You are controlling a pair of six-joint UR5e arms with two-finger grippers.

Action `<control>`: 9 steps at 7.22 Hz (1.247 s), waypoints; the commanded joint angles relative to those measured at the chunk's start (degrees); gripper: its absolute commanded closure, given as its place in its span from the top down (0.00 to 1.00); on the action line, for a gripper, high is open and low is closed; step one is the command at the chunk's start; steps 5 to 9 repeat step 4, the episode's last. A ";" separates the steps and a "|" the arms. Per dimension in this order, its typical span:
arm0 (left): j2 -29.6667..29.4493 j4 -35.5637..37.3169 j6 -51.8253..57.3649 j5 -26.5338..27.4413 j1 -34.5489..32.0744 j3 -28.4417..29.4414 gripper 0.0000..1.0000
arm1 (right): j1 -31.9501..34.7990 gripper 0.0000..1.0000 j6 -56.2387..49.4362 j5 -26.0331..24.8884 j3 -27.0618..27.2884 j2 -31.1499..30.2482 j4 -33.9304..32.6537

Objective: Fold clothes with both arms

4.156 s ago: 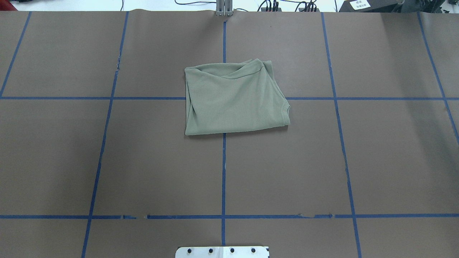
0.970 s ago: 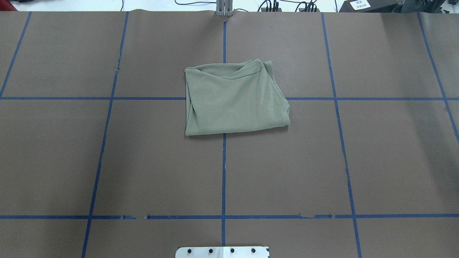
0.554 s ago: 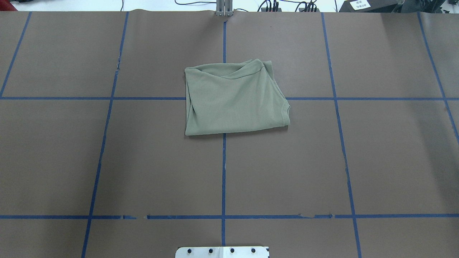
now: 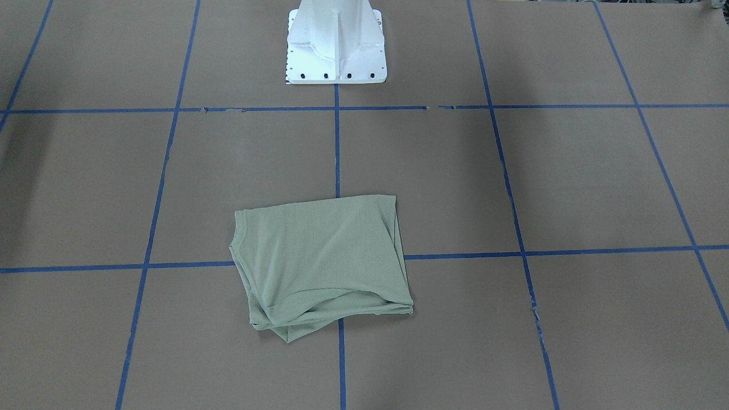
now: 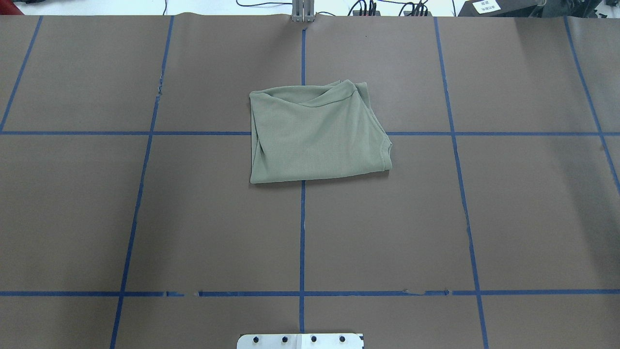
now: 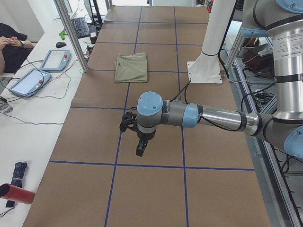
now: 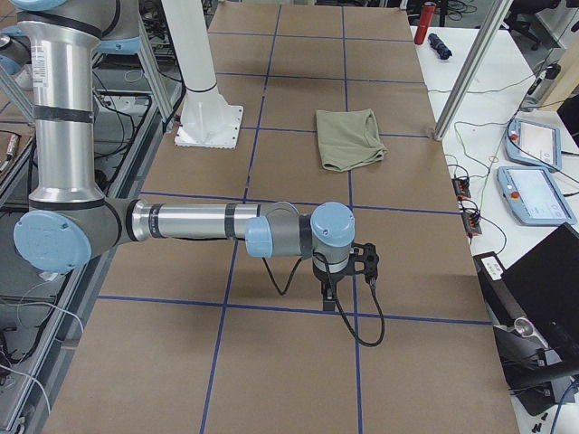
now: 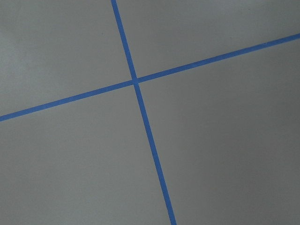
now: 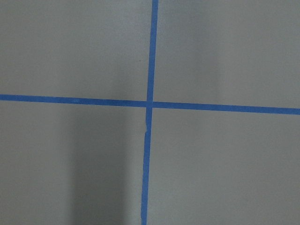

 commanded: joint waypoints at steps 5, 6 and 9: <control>-0.08 0.00 0.00 0.00 0.00 -1.46 1.00 | -0.61 1.00 0.45 0.09 0.95 -0.23 0.05; -0.08 0.00 0.00 0.00 0.00 -1.46 1.00 | -0.61 1.00 0.45 0.09 0.95 -0.23 0.05; -0.08 0.00 0.00 0.00 0.00 -1.46 1.00 | -0.61 1.00 0.45 0.09 0.95 -0.23 0.05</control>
